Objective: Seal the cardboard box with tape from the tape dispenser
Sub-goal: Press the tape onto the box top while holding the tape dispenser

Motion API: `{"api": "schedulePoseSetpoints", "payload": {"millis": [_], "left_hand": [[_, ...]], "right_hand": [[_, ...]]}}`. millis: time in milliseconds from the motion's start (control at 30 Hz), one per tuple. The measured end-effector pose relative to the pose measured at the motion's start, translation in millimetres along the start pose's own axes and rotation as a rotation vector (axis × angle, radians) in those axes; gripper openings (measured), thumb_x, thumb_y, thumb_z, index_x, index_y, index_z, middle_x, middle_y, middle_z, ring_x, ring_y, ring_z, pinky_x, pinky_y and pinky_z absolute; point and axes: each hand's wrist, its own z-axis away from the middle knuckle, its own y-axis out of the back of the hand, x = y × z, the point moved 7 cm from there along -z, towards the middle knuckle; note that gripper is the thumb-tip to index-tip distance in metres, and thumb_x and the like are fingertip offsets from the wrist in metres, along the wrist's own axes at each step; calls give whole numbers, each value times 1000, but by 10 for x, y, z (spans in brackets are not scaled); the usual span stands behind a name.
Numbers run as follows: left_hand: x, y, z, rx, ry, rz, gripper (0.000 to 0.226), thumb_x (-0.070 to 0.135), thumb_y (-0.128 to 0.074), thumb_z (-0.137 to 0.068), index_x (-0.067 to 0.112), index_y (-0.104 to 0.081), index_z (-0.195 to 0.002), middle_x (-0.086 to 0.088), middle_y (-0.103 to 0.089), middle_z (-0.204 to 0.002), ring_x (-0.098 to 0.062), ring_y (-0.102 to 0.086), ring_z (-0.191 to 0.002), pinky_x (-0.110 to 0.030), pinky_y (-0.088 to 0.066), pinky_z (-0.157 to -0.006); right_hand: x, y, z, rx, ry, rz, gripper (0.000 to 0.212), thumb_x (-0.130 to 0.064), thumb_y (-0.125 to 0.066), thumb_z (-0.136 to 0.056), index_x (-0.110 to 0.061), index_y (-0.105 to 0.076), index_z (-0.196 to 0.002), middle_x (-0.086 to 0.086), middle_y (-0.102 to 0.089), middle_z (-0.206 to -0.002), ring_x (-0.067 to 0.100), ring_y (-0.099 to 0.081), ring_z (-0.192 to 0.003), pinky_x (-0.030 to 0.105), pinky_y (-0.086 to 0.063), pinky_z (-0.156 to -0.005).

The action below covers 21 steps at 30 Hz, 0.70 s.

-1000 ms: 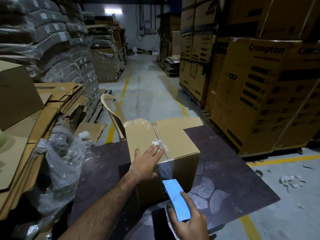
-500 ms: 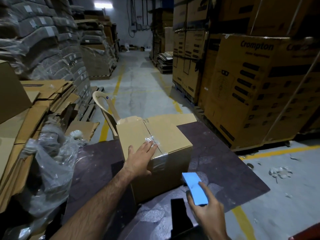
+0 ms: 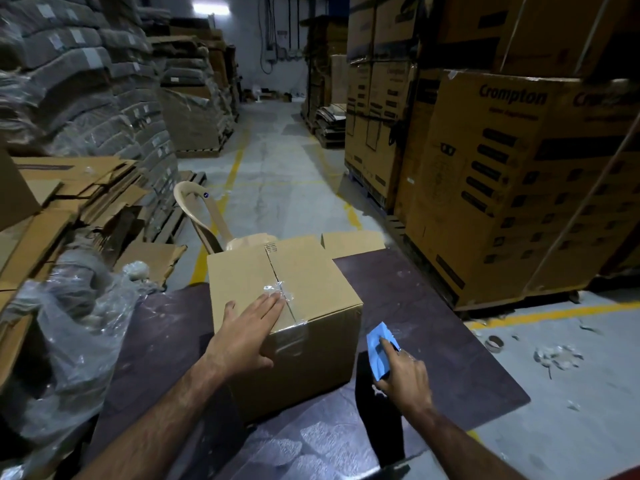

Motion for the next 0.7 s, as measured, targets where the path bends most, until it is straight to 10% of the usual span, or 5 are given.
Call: {"api": "schedulePoseSetpoints", "payload": {"millis": [267,433,700], "left_hand": [[3,0,13,-10,26,-24,111,50,-69,-78,17,7,-152,-2,9,-162,-16,5,-148,-56,-8,-117],[11,3,11,-2,27,-16,112,49,-71,-76,16,5,-152,-3,7,-162,-17,4,-148,-56,-7,-117],[0,-4,12,-33,28,32,118,51,-74,-72,17,5,-152,-2,8,-162,-17,5,-148,-56,-3,-116]], "right_hand": [[40,-411,-167,-70,71,97,84,-27,-85,-32,-18,-67,-113,6,-66,-60,25,-63,-53,34,-52,-55],[-29,-457,-74,-101,115,147,81,-37,-66,-77,-32,-24,-146,0,-66,-109,20,-62,-99,34,-45,-83],[-33,-563,-42,-180,113,204,86,-41,-63,-83,-28,-10,-149,1,-58,-124,18,-55,-110,34,-39,-93]]}}
